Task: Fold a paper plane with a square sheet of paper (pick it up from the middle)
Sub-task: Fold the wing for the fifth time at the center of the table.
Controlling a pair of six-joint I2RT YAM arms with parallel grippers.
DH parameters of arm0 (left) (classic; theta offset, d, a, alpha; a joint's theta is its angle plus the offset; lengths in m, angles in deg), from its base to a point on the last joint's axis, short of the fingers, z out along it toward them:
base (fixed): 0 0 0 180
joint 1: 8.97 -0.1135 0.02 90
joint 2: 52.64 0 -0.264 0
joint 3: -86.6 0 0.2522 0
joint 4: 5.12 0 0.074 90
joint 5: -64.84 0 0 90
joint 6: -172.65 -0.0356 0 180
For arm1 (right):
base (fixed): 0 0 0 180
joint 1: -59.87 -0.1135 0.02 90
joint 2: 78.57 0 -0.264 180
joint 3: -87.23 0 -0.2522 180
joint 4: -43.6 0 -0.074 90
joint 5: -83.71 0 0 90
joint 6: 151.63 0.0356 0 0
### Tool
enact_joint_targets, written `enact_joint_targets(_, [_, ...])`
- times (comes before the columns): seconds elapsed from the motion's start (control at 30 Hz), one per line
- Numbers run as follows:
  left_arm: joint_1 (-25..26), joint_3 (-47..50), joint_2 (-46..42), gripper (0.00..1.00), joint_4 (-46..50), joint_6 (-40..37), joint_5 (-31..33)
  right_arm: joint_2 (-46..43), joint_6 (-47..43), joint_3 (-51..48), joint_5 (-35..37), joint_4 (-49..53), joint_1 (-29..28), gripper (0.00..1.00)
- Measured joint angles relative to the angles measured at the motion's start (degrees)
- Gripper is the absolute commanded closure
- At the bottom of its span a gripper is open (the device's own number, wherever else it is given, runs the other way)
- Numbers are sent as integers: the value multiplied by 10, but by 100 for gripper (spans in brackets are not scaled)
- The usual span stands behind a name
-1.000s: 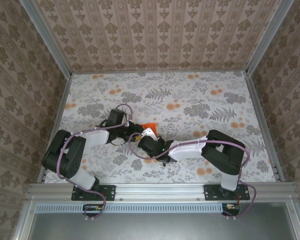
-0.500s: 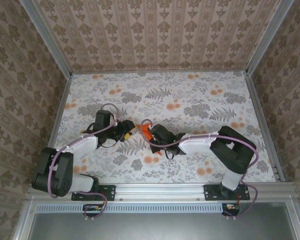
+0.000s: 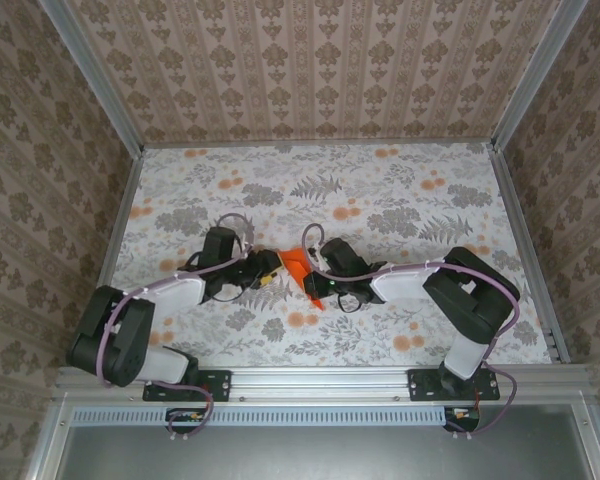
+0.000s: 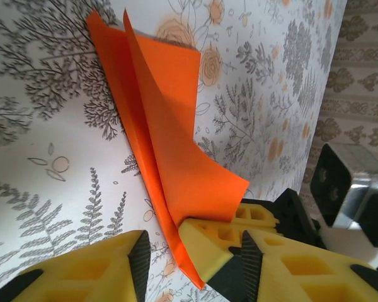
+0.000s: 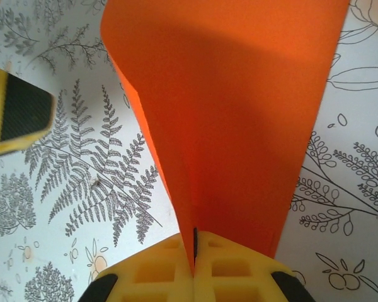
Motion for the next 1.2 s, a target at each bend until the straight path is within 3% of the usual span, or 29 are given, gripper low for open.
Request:
enact_joint_targets(0.3, [38,-5,73,68,-63,10,-10,7,30,-15,-52,-40,16,95])
enact_joint_targets(0.73, [52,-29,121,79,-110,15,-16,17,8,-22,-98,-35,37,93])
enact_joint_targets(1.2, [57,-40,158,82,-128,15,-23,7,-27,-20,-132,13,46,77])
